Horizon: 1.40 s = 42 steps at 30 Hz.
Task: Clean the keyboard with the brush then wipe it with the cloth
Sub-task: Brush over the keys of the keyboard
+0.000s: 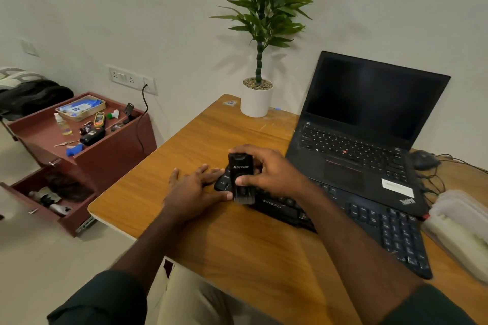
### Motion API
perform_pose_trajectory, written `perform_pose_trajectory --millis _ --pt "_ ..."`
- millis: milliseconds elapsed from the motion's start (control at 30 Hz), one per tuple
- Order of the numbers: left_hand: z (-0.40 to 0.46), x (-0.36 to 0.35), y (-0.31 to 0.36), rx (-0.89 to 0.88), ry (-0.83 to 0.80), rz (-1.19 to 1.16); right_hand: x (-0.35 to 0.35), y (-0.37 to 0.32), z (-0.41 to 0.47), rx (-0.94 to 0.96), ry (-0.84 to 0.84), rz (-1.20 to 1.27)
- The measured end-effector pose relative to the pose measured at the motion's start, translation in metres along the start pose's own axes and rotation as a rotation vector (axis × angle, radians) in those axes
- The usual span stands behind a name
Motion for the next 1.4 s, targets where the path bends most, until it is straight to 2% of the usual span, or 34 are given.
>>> perform_pose_trajectory --millis 100,133,233,333,433,500,700,800,867,1100,1267,1333,1400 --pt "-0.001 0.000 0.001 0.022 0.007 -0.012 0.021 -0.001 -0.005 -0.002 0.205 -0.034" --pt "0.000 0.000 0.001 0.020 0.011 -0.008 0.020 -0.002 -0.009 0.004 0.228 -0.073" --pt "0.000 0.002 0.004 0.011 0.025 -0.015 0.000 -0.002 -0.014 0.055 0.121 -0.122" --pt "0.000 0.002 0.003 0.011 0.026 -0.009 -0.001 0.002 -0.011 0.014 0.017 0.046" --pt "-0.001 0.001 0.001 0.026 0.024 -0.022 0.022 0.006 -0.013 -0.001 0.215 -0.042" --pt "-0.001 0.001 0.001 0.029 0.029 -0.015 0.020 0.002 -0.019 0.013 0.263 -0.103" --pt "-0.001 0.001 0.002 0.018 0.031 -0.019 0.004 -0.002 -0.009 0.030 0.024 -0.075" --pt "-0.003 0.006 0.007 0.030 0.042 -0.027 0.021 0.000 -0.013 0.038 0.130 -0.107" --pt "-0.004 0.007 0.009 0.028 0.036 -0.028 0.019 0.008 -0.020 0.029 0.137 -0.136" --pt "-0.007 0.011 0.011 0.056 0.044 -0.043 0.045 0.035 -0.053 -0.066 0.025 -0.137" --pt "-0.006 0.010 0.012 0.047 0.051 -0.053 0.063 0.040 -0.066 -0.142 -0.133 -0.150" --pt "-0.007 0.013 0.016 0.047 0.067 -0.051 0.068 0.032 -0.062 -0.133 -0.085 -0.084" --pt "-0.009 0.014 0.017 0.045 0.075 -0.053 0.070 0.023 -0.055 -0.092 0.081 0.024"
Point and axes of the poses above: each hand's wrist, its own z-axis towards the middle knuckle, its own x-axis out of the back of the hand, y = z × x, the point moved 9 cm from there along z, towards the middle knuckle, and after that the axes turned 4 degrees about z, right-handed, at the moved point
